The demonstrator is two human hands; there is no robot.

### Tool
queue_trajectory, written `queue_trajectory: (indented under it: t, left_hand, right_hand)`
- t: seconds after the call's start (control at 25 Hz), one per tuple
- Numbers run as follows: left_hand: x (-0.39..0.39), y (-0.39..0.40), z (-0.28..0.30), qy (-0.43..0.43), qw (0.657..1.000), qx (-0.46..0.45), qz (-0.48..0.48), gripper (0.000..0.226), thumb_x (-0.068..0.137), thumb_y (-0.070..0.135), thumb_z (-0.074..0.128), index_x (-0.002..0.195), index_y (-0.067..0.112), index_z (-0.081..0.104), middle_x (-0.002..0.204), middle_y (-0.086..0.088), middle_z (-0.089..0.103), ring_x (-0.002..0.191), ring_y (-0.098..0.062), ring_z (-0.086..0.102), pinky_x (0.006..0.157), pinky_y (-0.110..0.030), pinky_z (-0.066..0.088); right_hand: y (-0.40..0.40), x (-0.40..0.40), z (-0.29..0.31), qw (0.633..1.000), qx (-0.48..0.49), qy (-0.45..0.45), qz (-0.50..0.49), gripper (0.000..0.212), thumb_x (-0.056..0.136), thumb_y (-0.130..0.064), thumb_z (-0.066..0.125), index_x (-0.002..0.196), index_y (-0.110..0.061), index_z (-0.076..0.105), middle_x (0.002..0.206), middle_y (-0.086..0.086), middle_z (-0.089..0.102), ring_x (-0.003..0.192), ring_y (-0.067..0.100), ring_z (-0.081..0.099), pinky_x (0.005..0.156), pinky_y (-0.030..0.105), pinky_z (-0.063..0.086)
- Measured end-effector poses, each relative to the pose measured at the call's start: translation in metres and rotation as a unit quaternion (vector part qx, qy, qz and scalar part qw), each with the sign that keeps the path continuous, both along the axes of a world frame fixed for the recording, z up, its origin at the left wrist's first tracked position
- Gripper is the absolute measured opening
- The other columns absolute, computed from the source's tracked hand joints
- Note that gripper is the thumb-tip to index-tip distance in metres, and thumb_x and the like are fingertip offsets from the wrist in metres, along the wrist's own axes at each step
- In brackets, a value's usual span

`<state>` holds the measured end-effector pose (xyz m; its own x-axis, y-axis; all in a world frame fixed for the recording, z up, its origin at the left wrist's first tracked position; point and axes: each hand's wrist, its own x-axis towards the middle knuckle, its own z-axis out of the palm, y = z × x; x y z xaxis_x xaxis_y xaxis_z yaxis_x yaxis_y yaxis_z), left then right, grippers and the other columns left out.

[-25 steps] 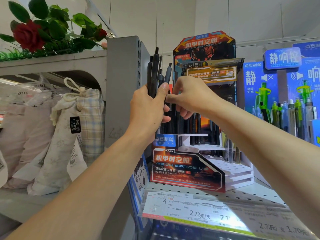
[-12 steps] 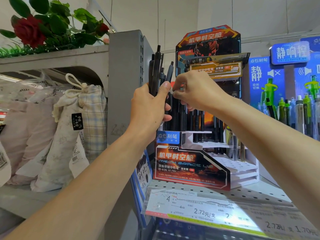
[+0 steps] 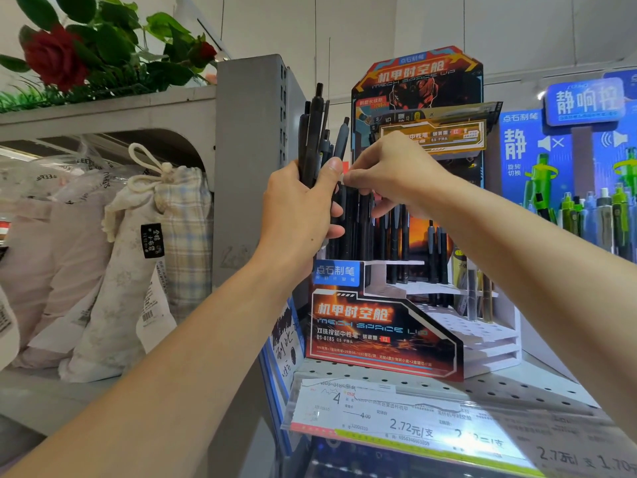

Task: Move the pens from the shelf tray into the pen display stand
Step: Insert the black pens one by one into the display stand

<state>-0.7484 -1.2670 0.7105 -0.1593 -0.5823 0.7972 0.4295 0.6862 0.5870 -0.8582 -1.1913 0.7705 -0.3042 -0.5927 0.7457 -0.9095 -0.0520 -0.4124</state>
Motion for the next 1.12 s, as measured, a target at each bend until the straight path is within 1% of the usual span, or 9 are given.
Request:
queue_trajectory:
  t: [0.12, 0.2, 0.28, 0.36, 0.52, 0.6, 0.76, 0.96, 1.12]
  left_hand:
    - [0.0, 0.001, 0.001, -0.004, 1.0, 0.002, -0.014, 0.021, 0.099, 0.036, 0.061, 0.106, 0.018, 0.067, 0.074, -0.001, 0.066, 0.052, -0.006, 0.064, 0.049, -0.02, 0.053]
    - [-0.001, 0.003, 0.001, 0.006, 0.998, 0.018, -0.055, 0.016, 0.1, 0.032, 0.061, 0.1, 0.017, 0.067, 0.079, -0.002, 0.069, 0.055, -0.007, 0.064, 0.049, -0.021, 0.052]
    - [-0.001, 0.005, 0.002, 0.014, 0.995, 0.046, -0.09, 0.016, 0.1, 0.031, 0.061, 0.099, 0.016, 0.067, 0.077, -0.002, 0.071, 0.055, -0.008, 0.064, 0.049, -0.022, 0.052]
    - [-0.002, 0.006, 0.002, 0.013, 0.992, 0.061, -0.109, 0.017, 0.1, 0.031, 0.061, 0.099, 0.015, 0.068, 0.073, -0.001, 0.072, 0.056, -0.01, 0.066, 0.049, -0.023, 0.052]
    - [-0.003, 0.006, 0.001, 0.012, 0.998, 0.013, -0.062, 0.02, 0.101, 0.03, 0.059, 0.099, 0.013, 0.069, 0.07, 0.003, 0.072, 0.062, -0.009, 0.071, 0.052, -0.026, 0.057]
    - [-0.002, 0.004, 0.001, 0.017, 0.999, -0.004, -0.034, 0.022, 0.101, 0.029, 0.059, 0.102, 0.01, 0.069, 0.063, 0.007, 0.065, 0.055, -0.004, 0.065, 0.053, -0.028, 0.058]
    - [-0.003, 0.002, -0.001, 0.003, 1.0, -0.013, -0.026, 0.019, 0.102, 0.031, 0.056, 0.103, 0.016, 0.067, 0.064, 0.003, 0.061, 0.047, -0.008, 0.053, 0.06, -0.036, 0.062]
    - [-0.003, 0.003, -0.005, -0.008, 0.998, -0.059, 0.006, 0.012, 0.103, 0.037, 0.053, 0.096, 0.029, 0.059, 0.07, 0.003, 0.07, 0.046, -0.005, 0.053, 0.063, -0.026, 0.058]
    - [-0.001, 0.004, -0.005, 0.017, 0.998, -0.063, -0.008, 0.008, 0.103, 0.037, 0.052, 0.1, 0.03, 0.049, 0.073, 0.0, 0.069, 0.046, -0.003, 0.051, 0.053, -0.022, 0.048]
  right_hand:
    - [0.001, 0.004, -0.002, 0.999, -0.044, 0.012, 0.024, 0.014, 0.099, -0.022, 0.061, 0.104, -0.011, 0.069, 0.087, 0.004, 0.064, 0.07, 0.011, 0.062, 0.045, 0.016, 0.051]
    - [0.004, 0.006, -0.003, 0.984, -0.096, -0.078, 0.13, 0.014, 0.103, -0.018, 0.053, 0.103, -0.016, 0.067, 0.081, 0.002, 0.062, 0.061, 0.009, 0.056, 0.047, 0.021, 0.052]
    - [0.011, 0.006, -0.004, 0.943, -0.08, -0.184, 0.267, 0.017, 0.104, -0.015, 0.05, 0.1, -0.013, 0.067, 0.077, 0.002, 0.059, 0.056, 0.008, 0.055, 0.049, 0.023, 0.052]
    - [0.017, 0.003, -0.007, 0.921, -0.044, -0.205, 0.328, 0.015, 0.103, -0.019, 0.055, 0.099, -0.012, 0.068, 0.077, 0.0, 0.061, 0.059, 0.009, 0.059, 0.05, 0.022, 0.052]
    - [0.023, -0.01, -0.004, 0.927, -0.094, -0.213, 0.294, 0.013, 0.1, -0.015, 0.059, 0.102, -0.006, 0.067, 0.085, 0.006, 0.067, 0.065, 0.01, 0.065, 0.055, 0.022, 0.056]
    - [0.026, -0.015, -0.002, 0.937, -0.12, -0.21, 0.253, 0.014, 0.102, -0.016, 0.057, 0.101, -0.004, 0.064, 0.087, 0.009, 0.065, 0.065, 0.011, 0.066, 0.056, 0.024, 0.058]
    - [0.025, -0.017, -0.004, 0.951, -0.109, -0.19, 0.217, 0.016, 0.104, -0.015, 0.052, 0.105, -0.003, 0.062, 0.089, 0.011, 0.062, 0.063, 0.012, 0.065, 0.058, 0.027, 0.059]
    - [0.026, -0.02, -0.006, 0.97, -0.115, -0.143, 0.158, 0.019, 0.106, -0.013, 0.047, 0.11, -0.002, 0.062, 0.103, 0.023, 0.063, 0.075, 0.021, 0.064, 0.059, 0.029, 0.06]
    - [0.023, -0.022, -0.015, 0.979, -0.087, -0.109, 0.148, 0.021, 0.105, -0.012, 0.05, 0.117, 0.0, 0.061, 0.095, 0.016, 0.06, 0.071, 0.018, 0.061, 0.064, 0.034, 0.063]
